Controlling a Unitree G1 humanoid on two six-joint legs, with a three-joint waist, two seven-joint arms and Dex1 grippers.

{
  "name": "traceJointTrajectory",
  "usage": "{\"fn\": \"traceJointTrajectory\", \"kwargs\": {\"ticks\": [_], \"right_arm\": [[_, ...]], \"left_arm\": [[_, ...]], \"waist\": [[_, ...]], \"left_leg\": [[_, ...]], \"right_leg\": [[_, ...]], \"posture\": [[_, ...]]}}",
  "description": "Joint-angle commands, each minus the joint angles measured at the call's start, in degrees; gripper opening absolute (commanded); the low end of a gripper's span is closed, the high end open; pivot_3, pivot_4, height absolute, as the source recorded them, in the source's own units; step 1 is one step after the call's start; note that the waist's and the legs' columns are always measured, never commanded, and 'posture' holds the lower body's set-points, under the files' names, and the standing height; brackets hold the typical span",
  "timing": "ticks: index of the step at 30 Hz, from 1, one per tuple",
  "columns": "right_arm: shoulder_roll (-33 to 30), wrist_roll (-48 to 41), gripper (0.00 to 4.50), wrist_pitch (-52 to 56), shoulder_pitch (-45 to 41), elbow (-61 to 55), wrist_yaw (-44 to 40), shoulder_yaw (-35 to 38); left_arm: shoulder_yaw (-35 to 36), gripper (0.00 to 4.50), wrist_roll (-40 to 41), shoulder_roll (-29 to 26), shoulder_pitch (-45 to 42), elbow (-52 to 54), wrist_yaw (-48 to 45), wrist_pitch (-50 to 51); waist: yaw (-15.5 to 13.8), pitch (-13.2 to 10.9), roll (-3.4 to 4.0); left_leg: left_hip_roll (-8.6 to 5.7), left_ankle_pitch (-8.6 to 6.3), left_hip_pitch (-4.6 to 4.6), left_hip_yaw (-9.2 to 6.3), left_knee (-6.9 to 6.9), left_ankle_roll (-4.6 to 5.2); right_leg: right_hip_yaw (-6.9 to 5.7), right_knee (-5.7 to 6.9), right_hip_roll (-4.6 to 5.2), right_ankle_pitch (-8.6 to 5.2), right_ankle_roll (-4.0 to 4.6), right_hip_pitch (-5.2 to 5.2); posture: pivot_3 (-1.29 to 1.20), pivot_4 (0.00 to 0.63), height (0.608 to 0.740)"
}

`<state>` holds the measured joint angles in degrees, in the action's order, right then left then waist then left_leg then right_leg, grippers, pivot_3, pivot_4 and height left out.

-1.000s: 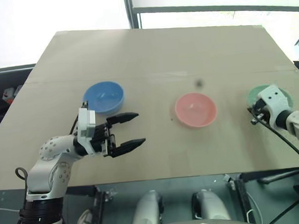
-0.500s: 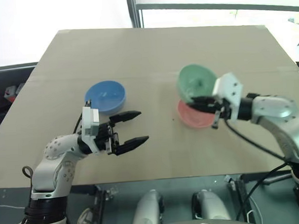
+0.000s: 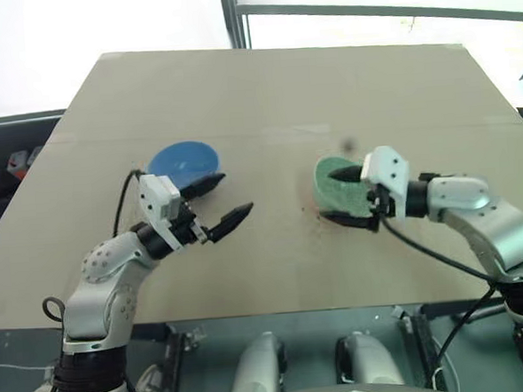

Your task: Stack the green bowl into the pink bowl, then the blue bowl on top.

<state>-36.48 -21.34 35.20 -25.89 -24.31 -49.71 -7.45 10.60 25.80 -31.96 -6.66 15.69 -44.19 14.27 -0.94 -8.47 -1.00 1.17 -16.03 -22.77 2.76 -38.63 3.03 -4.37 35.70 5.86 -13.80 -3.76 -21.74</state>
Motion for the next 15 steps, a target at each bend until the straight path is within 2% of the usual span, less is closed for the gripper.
{"fn": "traceJointTrajectory", "kwargs": {"ticks": [1,4,8,14,15], "right_arm": [[1.0,-6.9,3.75,0.9,-0.7,-4.8,-1.4,4.2],[2.6,-7.0,3.75,0.1,-1.1,-6.0,-0.1,2.8],[3.5,-5.1,3.75,-1.1,-1.2,-5.5,0.8,0.4],[3.5,-3.9,3.75,-2.5,-1.1,-4.0,0.5,-0.4],[3.6,-4.0,3.78,-2.5,-1.2,-3.9,0.5,-0.3]], "left_arm": [[-1.1,4.5,-12.0,-0.3,-2.6,2.4,13.7,3.3],[-5.3,4.5,-20.1,-4.3,-6.3,2.6,19.7,19.0],[-8.8,4.5,-22.1,-6.2,-11.5,2.9,20.6,30.7],[-14.3,4.5,-23.9,-7.6,-17.3,3.1,19.9,40.8],[-15.1,4.25,-24.2,-7.8,-18.0,2.7,19.8,41.2]], "waist": [[0.1,0.0,0.0],[0.1,0.0,0.0],[0.1,0.0,0.0],[0.1,0.0,-0.03],[0.1,0.0,-0.03]], "left_leg": [[-0.01,0.0,0.0,0.0,0.0,0.0],[0.02,0.0,0.01,-0.01,0.0,0.0],[0.01,0.0,0.01,0.01,0.01,0.0],[-0.02,0.0,-0.06,-0.02,0.03,0.0],[-0.02,0.0,-0.06,-0.01,0.04,0.0]], "right_leg": [[0.0,0.01,-0.01,0.0,0.0,0.0],[0.0,0.06,-0.05,0.0,0.0,0.0],[0.01,0.12,-0.06,0.0,-0.01,-0.02],[-0.03,0.12,-0.06,0.0,-0.02,-0.03],[-0.03,0.12,-0.06,0.0,-0.02,-0.02]], "posture": [[0.0,0.15,0.74],[0.0,0.15,0.74],[0.0,0.15,0.74],[0.0,0.15,0.74],[0.0,0.15,0.74]]}}
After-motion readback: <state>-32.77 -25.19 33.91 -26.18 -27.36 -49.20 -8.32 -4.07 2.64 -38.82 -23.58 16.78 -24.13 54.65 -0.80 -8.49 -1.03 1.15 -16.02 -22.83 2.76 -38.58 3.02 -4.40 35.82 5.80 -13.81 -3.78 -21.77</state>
